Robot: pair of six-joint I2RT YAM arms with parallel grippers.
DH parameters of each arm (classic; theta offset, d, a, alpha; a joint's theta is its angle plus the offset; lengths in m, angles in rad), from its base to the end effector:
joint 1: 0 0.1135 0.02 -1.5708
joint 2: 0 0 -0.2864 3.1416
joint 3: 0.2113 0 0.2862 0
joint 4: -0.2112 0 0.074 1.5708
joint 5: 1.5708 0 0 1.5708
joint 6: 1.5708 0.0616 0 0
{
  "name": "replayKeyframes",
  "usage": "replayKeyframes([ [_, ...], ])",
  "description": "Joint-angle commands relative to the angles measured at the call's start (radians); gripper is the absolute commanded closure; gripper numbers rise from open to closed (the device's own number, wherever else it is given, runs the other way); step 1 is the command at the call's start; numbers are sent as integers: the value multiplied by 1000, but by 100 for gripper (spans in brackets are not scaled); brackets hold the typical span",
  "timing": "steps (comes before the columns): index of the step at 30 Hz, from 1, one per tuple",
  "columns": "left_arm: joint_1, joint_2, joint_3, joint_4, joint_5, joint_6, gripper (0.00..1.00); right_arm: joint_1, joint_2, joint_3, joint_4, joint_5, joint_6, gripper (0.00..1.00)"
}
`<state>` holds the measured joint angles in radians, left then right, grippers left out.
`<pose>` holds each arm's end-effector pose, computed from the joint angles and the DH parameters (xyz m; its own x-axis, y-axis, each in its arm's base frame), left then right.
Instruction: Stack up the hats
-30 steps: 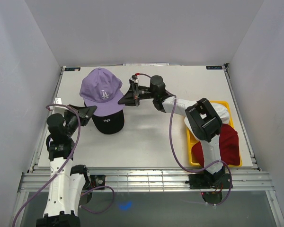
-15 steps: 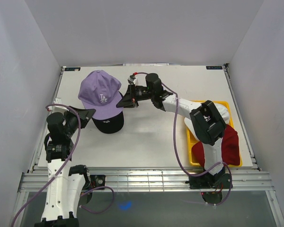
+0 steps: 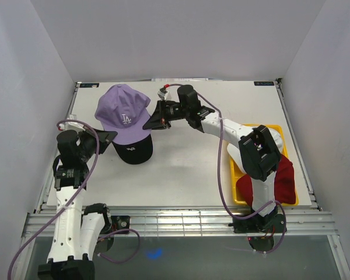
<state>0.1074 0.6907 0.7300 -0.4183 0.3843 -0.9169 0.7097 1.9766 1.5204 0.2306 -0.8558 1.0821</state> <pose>0.1996 -0.0017 0.3184 -0.4197 -0.7853 -0.4551 -0.1417 0.5519 -0.8218 0.3658 0.3756 0.2817 -0.9498 -0.0527 -0.3085 -0.3129 0.1370 0.9399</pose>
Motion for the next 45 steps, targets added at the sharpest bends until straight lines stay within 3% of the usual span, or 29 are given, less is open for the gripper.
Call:
replayKeyframes([
  [1, -23, 72, 65, -56, 53, 64, 100, 66, -5, 135, -86, 11, -79, 92],
  [19, -23, 115, 213, -112, 165, 108, 100, 57, -67, 219, -217, 78, -163, 92],
  [28, -23, 38, 152, -212, 142, 121, 100, 106, -128, 156, -298, 149, -244, 92],
  [45, -23, -23, 57, -278, 88, 158, 100, 166, -179, -8, -281, 238, -284, 92],
])
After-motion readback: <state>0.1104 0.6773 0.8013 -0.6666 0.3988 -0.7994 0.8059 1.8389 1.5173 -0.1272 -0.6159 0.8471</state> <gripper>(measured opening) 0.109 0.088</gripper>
